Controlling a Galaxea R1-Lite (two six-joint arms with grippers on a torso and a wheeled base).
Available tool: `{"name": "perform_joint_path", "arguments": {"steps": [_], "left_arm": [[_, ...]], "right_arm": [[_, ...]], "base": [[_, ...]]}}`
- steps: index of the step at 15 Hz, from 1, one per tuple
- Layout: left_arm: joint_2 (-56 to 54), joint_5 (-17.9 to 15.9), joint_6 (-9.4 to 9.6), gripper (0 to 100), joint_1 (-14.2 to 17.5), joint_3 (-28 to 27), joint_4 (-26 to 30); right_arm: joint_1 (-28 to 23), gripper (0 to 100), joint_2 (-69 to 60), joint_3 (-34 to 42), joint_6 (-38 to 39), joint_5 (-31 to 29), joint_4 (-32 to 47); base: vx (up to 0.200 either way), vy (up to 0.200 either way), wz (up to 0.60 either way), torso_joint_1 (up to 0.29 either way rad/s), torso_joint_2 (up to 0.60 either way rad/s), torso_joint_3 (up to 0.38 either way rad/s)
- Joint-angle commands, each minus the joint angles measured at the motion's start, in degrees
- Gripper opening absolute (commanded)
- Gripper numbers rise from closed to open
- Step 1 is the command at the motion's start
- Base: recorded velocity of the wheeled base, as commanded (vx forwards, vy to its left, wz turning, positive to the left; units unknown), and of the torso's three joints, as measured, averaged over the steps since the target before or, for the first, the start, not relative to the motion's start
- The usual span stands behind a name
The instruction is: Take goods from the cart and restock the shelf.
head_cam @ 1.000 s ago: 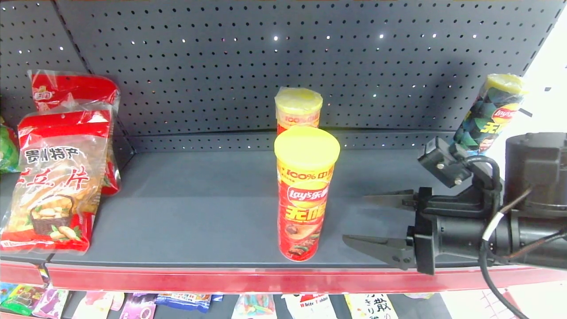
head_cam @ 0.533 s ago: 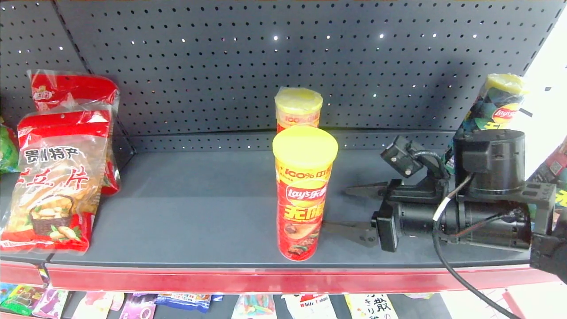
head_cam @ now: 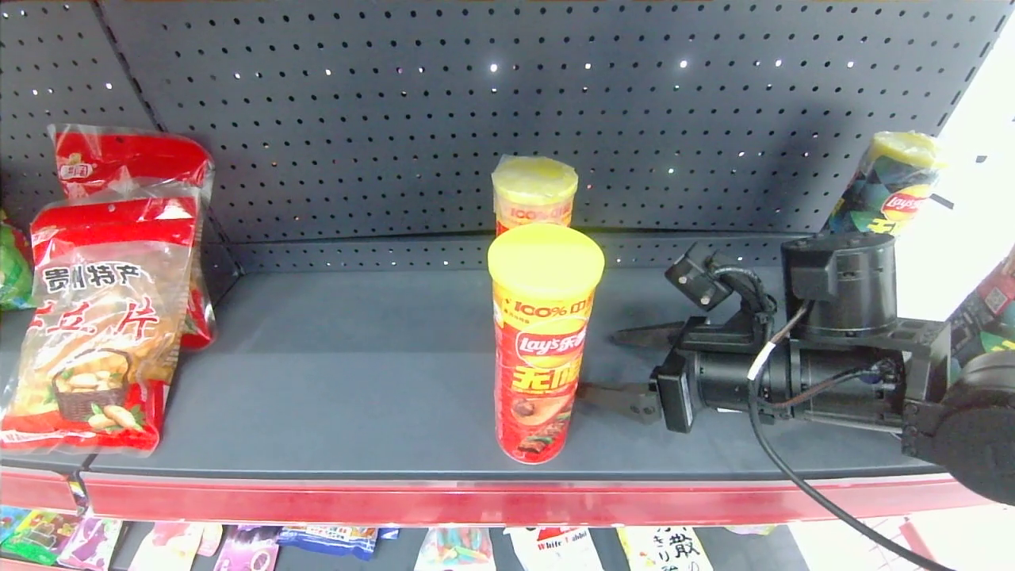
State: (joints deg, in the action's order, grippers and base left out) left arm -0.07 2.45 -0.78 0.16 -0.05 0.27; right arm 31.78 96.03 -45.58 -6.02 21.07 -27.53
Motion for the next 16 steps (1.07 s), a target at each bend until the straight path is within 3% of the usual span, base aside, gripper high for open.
{"name": "perform_joint_path", "arguments": {"steps": [1,16], "left_arm": [[0.07,0.01,-0.01,100,0.02,0.05,0.00],[0.07,0.01,-0.01,100,0.02,-0.04,0.00]], "right_arm": [[0.04,100,0.04,-0.39,0.05,-0.06,0.19],[2.58,100,-3.48,1.81,0.05,0.38,2.30]], "base": [[0.000,0.000,0.00,0.000,0.00,0.000],[0.000,0.000,0.00,0.000,0.00,0.000]]}}
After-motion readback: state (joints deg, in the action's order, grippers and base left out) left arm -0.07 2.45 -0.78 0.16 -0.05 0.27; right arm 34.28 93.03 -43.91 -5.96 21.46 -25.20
